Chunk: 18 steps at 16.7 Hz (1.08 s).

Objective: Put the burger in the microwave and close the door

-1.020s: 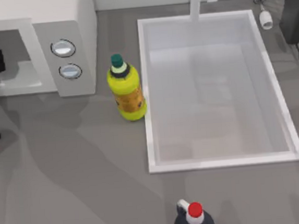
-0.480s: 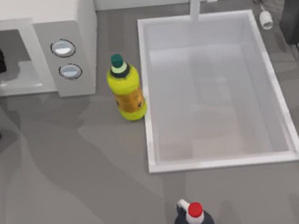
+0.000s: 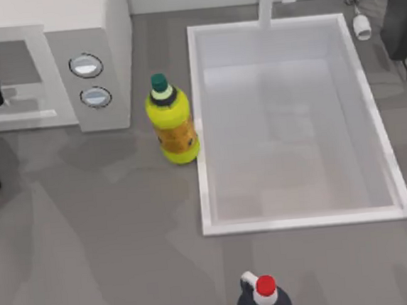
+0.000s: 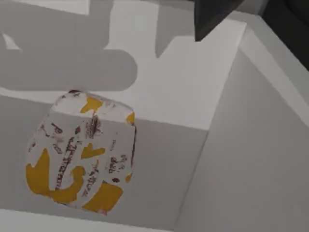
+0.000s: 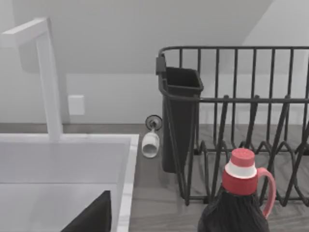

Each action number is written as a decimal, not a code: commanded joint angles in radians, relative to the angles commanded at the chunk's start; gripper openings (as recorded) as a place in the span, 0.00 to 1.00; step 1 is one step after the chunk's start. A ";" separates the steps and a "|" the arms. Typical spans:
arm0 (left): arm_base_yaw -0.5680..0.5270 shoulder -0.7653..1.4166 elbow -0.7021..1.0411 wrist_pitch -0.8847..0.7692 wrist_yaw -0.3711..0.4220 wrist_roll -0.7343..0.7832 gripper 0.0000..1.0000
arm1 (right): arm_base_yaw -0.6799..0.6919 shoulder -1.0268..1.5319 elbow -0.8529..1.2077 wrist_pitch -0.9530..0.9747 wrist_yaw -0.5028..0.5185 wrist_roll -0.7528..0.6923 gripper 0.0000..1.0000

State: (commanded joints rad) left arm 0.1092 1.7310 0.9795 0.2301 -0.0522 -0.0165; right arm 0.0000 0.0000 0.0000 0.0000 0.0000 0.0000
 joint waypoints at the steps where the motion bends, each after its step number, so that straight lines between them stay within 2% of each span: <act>1: -0.005 -0.094 -0.052 -0.013 0.002 0.001 1.00 | 0.000 0.000 0.000 0.000 0.000 0.000 1.00; 11: -0.073 -1.273 -0.680 -0.180 0.035 0.015 1.00 | 0.000 0.000 0.000 0.000 0.000 0.000 1.00; 15: -0.096 -1.580 -0.875 -0.217 0.046 0.016 1.00 | 0.000 0.000 0.000 0.000 0.000 0.000 1.00; 18: -0.107 -1.702 -0.959 -0.228 0.051 0.017 1.00 | 0.000 0.000 0.000 0.000 0.000 0.000 1.00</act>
State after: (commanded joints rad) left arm 0.0024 0.0286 0.0205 0.0020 -0.0011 0.0001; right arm 0.0000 0.0000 0.0000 0.0000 0.0000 0.0000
